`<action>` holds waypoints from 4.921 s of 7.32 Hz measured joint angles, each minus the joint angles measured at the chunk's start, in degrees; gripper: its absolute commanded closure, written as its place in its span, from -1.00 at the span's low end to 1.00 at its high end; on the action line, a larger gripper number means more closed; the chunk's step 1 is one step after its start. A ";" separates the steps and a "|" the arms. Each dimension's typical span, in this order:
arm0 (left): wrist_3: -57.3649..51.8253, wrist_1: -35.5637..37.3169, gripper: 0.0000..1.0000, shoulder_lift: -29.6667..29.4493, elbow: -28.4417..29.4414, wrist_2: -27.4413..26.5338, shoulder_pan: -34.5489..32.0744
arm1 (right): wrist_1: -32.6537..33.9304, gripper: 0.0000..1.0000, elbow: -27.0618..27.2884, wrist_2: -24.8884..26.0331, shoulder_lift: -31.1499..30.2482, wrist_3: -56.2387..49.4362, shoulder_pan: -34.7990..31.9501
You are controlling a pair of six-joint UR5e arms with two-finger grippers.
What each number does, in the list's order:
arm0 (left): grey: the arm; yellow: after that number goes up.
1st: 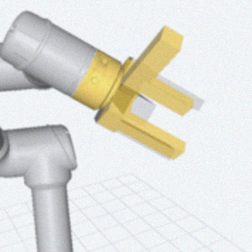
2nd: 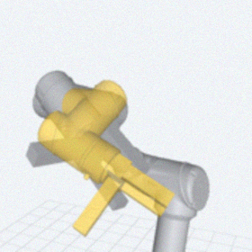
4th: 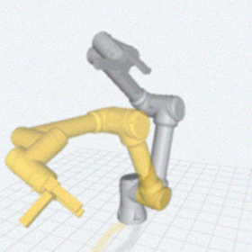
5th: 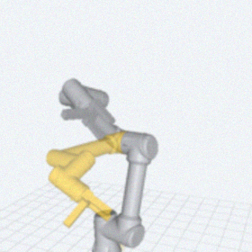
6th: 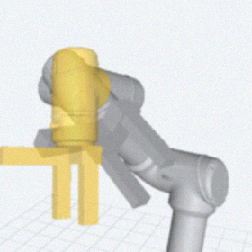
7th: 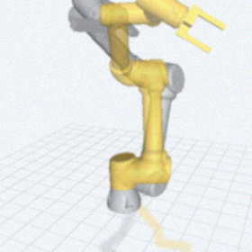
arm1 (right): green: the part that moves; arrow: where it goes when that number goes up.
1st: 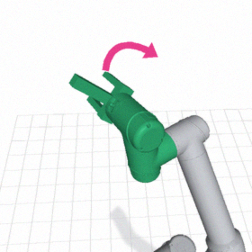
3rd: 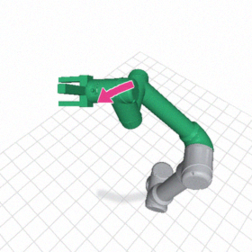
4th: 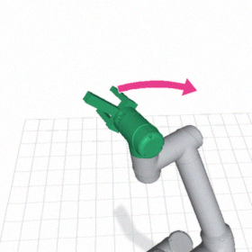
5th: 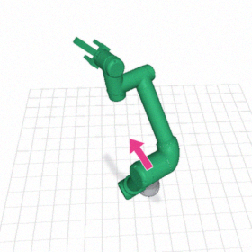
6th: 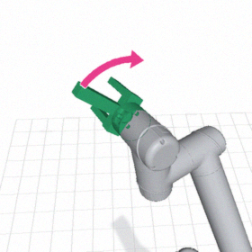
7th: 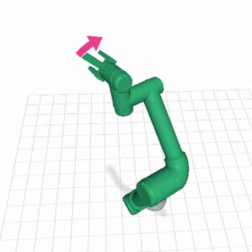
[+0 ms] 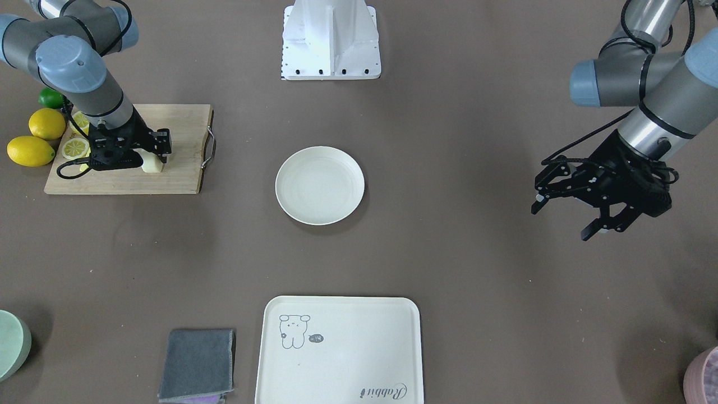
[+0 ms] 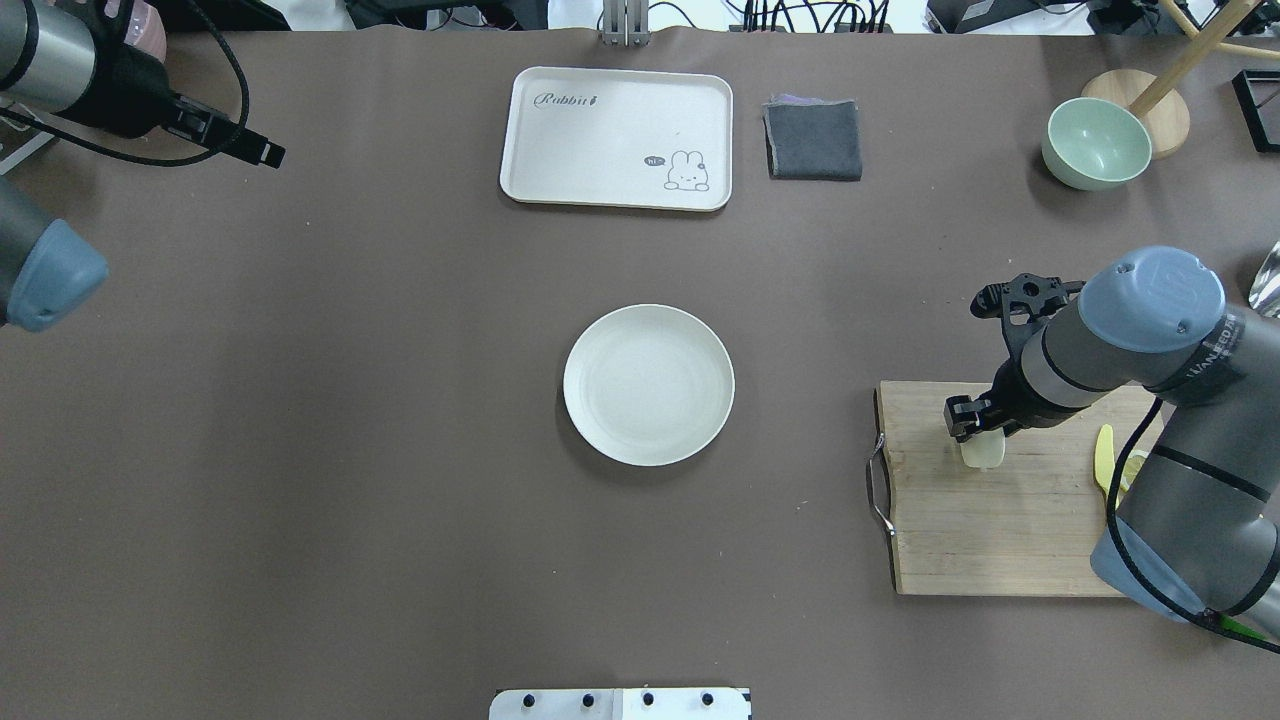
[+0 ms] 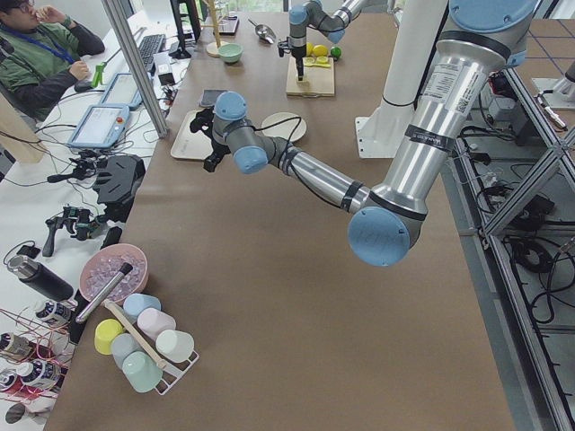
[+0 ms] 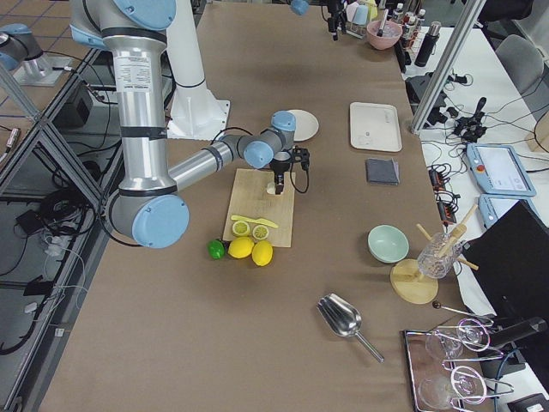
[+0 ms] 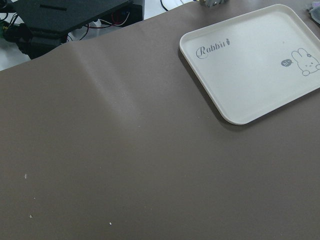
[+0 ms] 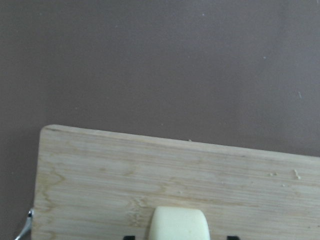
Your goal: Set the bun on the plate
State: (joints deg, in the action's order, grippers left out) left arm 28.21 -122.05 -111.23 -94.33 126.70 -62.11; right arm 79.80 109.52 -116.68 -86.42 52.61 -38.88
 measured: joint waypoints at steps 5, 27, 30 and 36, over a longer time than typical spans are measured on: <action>0.04 0.04 -0.96 0.06 -0.10 0.24 -0.37 | 0.01 1.00 2.04 0.43 3.38 2.18 -0.88; 2.41 2.26 -0.96 0.82 4.99 1.53 -7.49 | -19.10 -1.00 -13.98 0.34 28.85 -3.01 -4.15; 2.19 7.70 -0.96 4.05 7.63 3.49 -16.66 | -12.12 -1.00 -14.05 -10.20 25.29 -14.05 -17.43; 1.76 18.72 -0.96 3.74 16.34 4.17 -25.71 | -4.65 -1.00 -19.98 -11.69 13.57 -27.45 -33.64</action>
State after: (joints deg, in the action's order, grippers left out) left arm 29.97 -103.33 -107.50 -77.99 130.87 -87.82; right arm 75.15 89.54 -128.37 -72.85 25.16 -72.52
